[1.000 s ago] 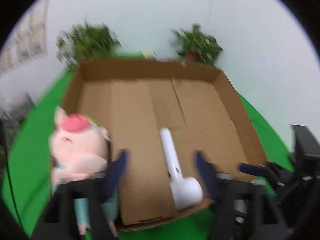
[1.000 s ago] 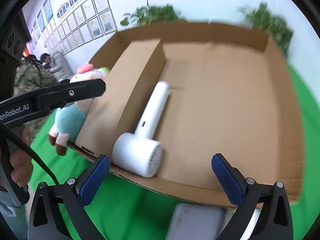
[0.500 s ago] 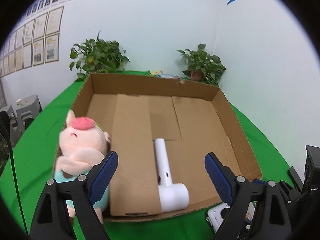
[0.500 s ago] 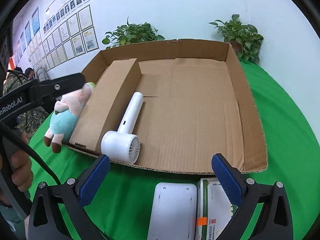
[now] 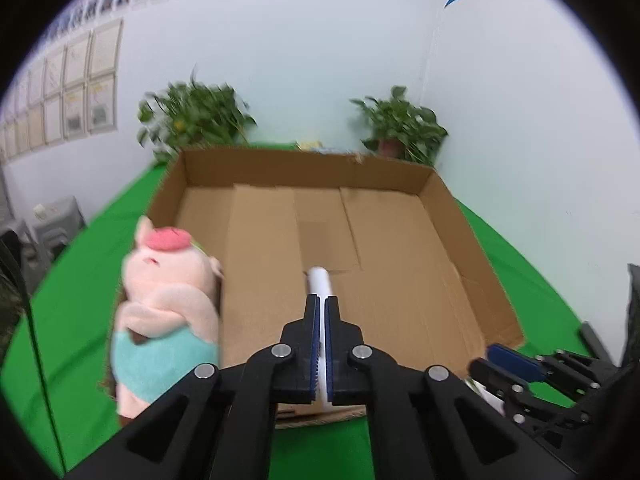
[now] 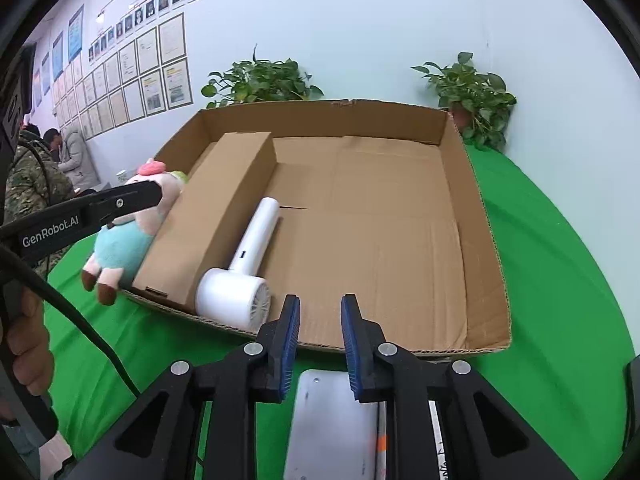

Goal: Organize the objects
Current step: 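Withdraw the right gripper from the tray toward the white plastic case, then grasp the white rectangular plastic case with the right gripper and lift it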

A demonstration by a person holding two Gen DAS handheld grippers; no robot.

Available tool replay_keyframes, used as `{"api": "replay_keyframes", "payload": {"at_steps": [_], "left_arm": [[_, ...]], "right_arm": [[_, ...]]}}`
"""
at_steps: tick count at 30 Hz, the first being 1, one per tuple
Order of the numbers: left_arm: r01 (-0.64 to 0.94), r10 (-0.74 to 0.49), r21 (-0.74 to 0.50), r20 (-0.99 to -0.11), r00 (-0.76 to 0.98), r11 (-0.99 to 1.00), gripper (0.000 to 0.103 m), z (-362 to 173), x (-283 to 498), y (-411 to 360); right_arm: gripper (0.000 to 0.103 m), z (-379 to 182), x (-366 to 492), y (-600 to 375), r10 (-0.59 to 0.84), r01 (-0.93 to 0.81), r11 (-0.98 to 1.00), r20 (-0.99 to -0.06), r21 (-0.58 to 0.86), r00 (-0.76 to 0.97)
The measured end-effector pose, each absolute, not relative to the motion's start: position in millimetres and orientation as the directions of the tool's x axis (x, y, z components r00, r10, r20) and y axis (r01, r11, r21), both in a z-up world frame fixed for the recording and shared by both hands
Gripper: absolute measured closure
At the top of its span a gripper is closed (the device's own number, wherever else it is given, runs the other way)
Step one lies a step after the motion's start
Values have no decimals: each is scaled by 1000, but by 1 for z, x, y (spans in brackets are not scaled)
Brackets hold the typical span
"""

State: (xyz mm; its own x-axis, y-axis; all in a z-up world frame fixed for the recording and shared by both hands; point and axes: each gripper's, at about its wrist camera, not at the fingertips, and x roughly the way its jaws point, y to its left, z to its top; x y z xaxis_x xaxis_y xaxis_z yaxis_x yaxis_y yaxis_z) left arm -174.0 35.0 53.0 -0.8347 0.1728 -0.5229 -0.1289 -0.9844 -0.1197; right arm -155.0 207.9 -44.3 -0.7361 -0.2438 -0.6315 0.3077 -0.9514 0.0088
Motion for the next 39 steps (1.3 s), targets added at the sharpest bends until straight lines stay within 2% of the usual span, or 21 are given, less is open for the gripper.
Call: {"api": "replay_keyframes", "payload": {"at_steps": [1,2,3,4,5,10,26,29,33,39], "left_arm": [[-104,140,-99,-520,-843,-990,74,54,-173,36],[-99,136,-98,-516,-846,-990,37,54,-172,36],[-108,154,-120,-507,-848,-987,17,55,-171,33],[-115,180,-160,-489,-854,-980,17,55,-168,29],[-120,199,-189,-483,-853,-975,17,56,-167,26],[-121,233,-239,-528,-817,-964,17,52,-175,16],[-168,256,-207,-541,-801,-964,17,48,-173,28],[-210,315,-252,-522,-792,-945,17,48,-170,26],[-252,388,-311,-536,-749,-916,17,40,-166,23],[-302,490,-398,-561,-668,-866,18,17,-161,25]], "right_arm": [[81,-43,-154,208,-251,315,-949,-627,11,-737],[69,-42,-153,208,-259,321,-947,-627,15,-735],[54,-42,-153,209,-263,324,-946,-627,19,-733],[15,-42,-153,210,-276,330,-943,-625,31,-730],[2,-41,-153,212,-299,341,-939,-617,53,-728],[1,-43,-149,213,-303,339,-939,-620,62,-724],[1,-42,-136,223,-369,372,-921,-576,119,-729],[1,-44,-131,225,-424,425,-894,-566,140,-707],[2,-58,-112,229,-578,569,-793,-565,218,-590],[14,-91,-102,225,-622,611,-737,-646,289,-443]]}}
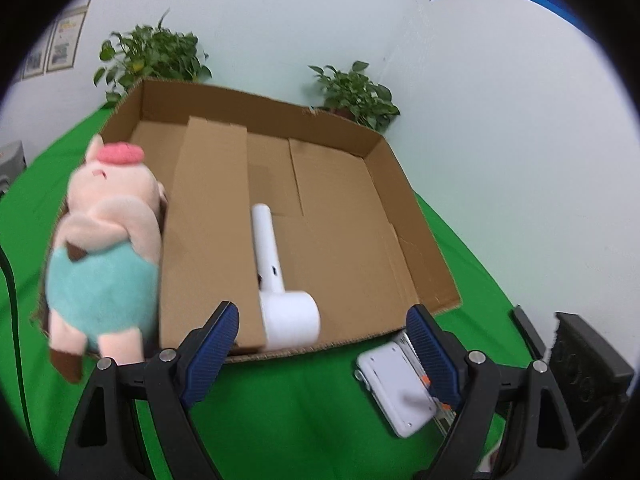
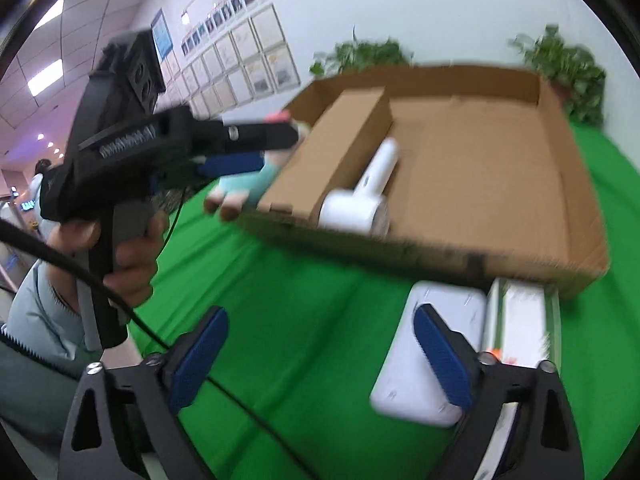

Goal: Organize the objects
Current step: 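Grasp the white rectangular plastic case with the right gripper and lift it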

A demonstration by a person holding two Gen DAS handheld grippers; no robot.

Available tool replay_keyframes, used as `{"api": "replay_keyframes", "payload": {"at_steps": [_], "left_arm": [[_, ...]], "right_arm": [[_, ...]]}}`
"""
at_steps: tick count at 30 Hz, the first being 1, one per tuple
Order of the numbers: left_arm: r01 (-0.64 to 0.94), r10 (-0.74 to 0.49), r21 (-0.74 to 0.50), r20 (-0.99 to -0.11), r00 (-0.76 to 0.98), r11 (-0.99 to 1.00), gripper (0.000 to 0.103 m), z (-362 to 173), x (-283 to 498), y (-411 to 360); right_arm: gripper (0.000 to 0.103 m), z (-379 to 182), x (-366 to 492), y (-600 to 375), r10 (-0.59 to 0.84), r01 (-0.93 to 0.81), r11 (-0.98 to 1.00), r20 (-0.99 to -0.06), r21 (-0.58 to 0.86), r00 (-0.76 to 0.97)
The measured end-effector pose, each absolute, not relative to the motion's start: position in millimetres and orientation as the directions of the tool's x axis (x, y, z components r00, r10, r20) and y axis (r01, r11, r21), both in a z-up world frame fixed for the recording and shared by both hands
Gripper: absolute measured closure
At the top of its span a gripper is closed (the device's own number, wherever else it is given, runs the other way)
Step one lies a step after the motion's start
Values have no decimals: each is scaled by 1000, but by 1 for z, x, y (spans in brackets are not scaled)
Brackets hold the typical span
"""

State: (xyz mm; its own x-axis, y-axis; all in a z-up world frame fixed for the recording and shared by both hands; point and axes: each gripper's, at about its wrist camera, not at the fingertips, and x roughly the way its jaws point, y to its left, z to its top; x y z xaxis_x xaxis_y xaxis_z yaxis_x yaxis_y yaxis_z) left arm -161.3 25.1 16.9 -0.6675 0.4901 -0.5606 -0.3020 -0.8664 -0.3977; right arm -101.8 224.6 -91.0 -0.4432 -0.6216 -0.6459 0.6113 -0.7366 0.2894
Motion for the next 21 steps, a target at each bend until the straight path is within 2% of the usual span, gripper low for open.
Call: {"api": "replay_keyframes", "payload": {"at_steps": [8,14,17,21], "left_arm": [[-408,631,-482,-592,-501,-776,19,-6,-157,53],[-409,704,-573,-594,-390,-710,21,-32,-163,78],[-404,727,-605,-594,-345,-686,28,-42,-165,87],[-365,754,-659,-577,-315,-657,32,-52,-170,82]], "right_arm": [[13,-118,-114,247,-503,482,-829,-754,283,-423],[13,-121,-119,272,-406,409,-885,-795,220,-451],[11,-121,-116,270,-374,411,-893,-811,184,-449],[9,-124,-113,257,-386,435,-881,-817,187,-429]]}}
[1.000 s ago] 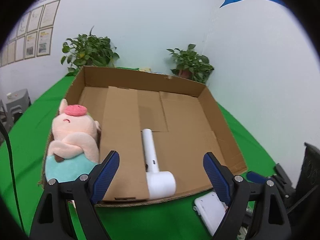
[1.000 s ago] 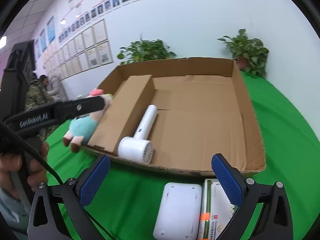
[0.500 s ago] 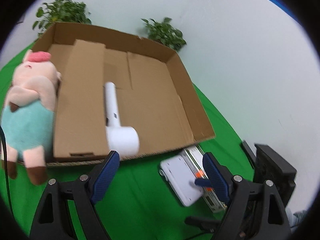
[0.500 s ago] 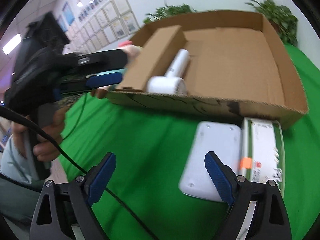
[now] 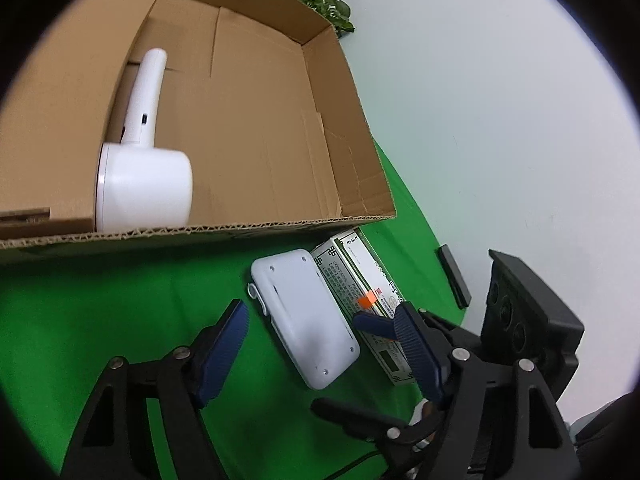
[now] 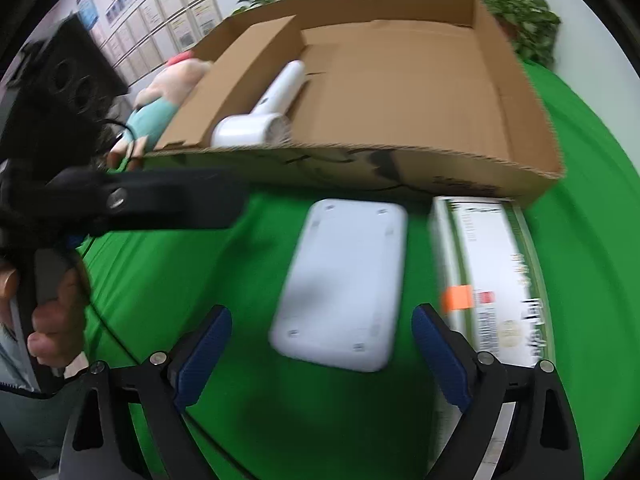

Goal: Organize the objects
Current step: 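Grasp the white rectangular plastic case with the right gripper and lift it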

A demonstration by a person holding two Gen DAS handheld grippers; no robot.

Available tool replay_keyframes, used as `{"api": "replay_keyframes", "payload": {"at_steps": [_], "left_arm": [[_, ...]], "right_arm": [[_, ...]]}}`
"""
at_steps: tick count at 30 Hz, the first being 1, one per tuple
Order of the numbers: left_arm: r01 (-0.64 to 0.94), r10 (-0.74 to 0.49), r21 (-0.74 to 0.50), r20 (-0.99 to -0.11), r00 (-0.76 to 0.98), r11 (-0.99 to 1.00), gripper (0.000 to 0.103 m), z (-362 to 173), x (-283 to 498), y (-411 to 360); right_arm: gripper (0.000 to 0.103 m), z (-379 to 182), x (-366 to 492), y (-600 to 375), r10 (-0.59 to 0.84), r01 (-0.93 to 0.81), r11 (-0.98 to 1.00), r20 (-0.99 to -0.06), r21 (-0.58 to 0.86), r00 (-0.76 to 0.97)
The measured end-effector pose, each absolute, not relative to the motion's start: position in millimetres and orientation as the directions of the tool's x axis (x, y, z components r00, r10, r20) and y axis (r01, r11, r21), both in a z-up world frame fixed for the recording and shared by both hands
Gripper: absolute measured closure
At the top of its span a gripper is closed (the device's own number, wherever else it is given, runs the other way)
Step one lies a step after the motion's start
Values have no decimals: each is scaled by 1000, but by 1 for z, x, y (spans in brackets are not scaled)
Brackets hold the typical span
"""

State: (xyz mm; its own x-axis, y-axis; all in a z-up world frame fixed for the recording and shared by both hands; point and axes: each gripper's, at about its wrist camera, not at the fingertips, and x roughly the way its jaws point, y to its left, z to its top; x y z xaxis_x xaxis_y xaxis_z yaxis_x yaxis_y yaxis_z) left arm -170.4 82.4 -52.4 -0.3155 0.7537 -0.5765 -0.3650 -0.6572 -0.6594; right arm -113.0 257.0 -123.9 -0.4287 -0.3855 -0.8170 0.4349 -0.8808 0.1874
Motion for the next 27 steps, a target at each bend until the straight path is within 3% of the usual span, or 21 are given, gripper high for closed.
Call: {"api": "replay_keyframes", "payload": {"at_steps": [6,10,16,18,22,27], "left_arm": [[-293,783,-726,-562,-267,-622,36,-66,-181,74],[-279,781,-730,-575,-242,-624,36,-75,-180,79],[-279,801,-751,-564,-199,-598,41,-80,-172,86],[-261,792,-748,-585,-178,-611,51,-85,-169,89],[-229,801,-767,-577,-161,-599,53,-93,-161,90],[-207,792,-764,-591,-156,-611,64,-99,-157,92]], "right_arm": [[9,-135,-121,255,-307,386,-912,-851,135,-427],[35,-135,-112,250,-271,409,-909,-855,76,-443],[36,-133,-90,257,-304,409,-905,-851,117,-428],[36,-131,-81,262,-348,410,-895,-848,174,-401],[37,-128,-67,274,-407,393,-884,-830,253,-381],[37,-124,-64,279,-438,397,-872,-818,286,-372]]}}
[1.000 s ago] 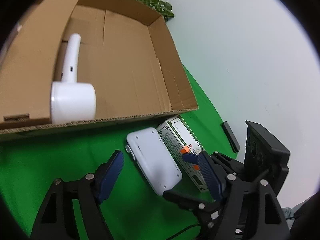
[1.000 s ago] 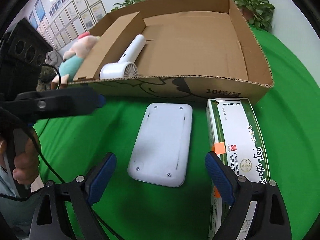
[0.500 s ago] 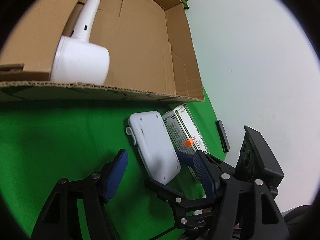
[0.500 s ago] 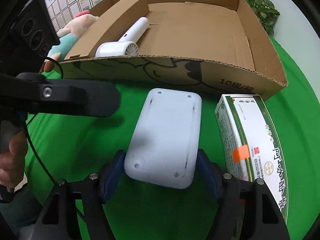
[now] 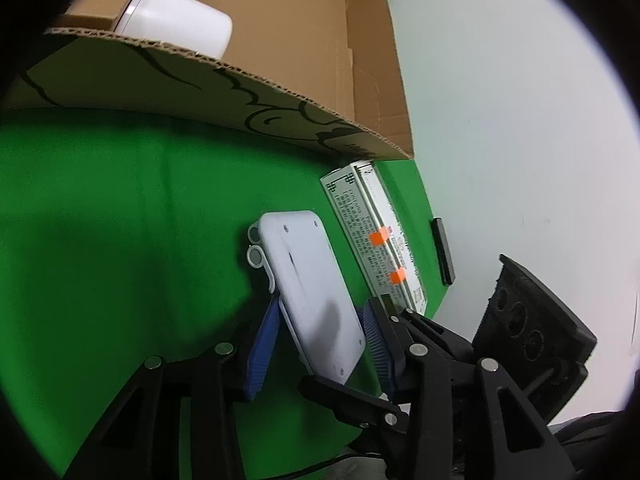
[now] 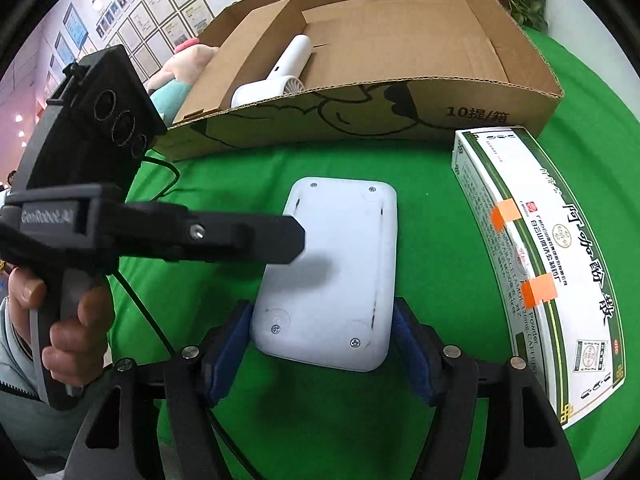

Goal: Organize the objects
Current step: 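Grasp the white rectangular plastic case with the right gripper and lift it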

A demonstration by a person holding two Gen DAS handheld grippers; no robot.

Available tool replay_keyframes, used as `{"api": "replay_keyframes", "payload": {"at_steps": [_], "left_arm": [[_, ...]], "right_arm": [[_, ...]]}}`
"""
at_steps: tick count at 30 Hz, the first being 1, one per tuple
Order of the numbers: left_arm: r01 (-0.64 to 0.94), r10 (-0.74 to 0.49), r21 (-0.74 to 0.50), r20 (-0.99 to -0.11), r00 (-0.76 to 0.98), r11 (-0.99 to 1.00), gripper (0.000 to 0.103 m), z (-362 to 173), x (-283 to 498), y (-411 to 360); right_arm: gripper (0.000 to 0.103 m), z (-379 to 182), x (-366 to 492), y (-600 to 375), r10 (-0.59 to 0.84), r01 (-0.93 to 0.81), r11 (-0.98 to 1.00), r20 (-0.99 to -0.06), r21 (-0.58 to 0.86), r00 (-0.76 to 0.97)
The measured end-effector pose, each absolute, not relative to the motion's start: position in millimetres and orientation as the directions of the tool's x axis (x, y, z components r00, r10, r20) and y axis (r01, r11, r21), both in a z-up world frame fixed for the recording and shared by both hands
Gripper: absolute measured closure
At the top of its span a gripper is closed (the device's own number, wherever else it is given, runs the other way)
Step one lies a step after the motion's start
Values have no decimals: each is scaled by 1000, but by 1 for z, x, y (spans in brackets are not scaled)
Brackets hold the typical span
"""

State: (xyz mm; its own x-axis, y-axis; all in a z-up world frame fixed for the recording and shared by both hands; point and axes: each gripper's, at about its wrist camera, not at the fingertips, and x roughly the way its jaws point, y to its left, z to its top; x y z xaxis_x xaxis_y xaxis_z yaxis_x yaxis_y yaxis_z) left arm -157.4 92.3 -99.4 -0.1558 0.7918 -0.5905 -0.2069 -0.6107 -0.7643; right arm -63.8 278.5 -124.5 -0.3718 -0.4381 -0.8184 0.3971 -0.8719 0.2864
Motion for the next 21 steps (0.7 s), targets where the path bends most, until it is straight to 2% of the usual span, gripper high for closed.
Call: {"api": "replay_keyframes", "payload": {"at_steps": [5,12,21], "left_arm": [[-186,754,-731,-633,-172,-656,77,-102,-158,90],[-260,730,-682,-631,-264,-683,78,-65,-151,87],[-444,693,-533,-579,-430,-720,78,27,-152,95]], "right_arm": [[37,-118,-56,272,-431,428,-867,-818,257,-382],[37,-85,-40,266,-410,477,-865,-771,159,-487],[38,-15,-67,257,-415,474,-879,-590,62,-693]]}}
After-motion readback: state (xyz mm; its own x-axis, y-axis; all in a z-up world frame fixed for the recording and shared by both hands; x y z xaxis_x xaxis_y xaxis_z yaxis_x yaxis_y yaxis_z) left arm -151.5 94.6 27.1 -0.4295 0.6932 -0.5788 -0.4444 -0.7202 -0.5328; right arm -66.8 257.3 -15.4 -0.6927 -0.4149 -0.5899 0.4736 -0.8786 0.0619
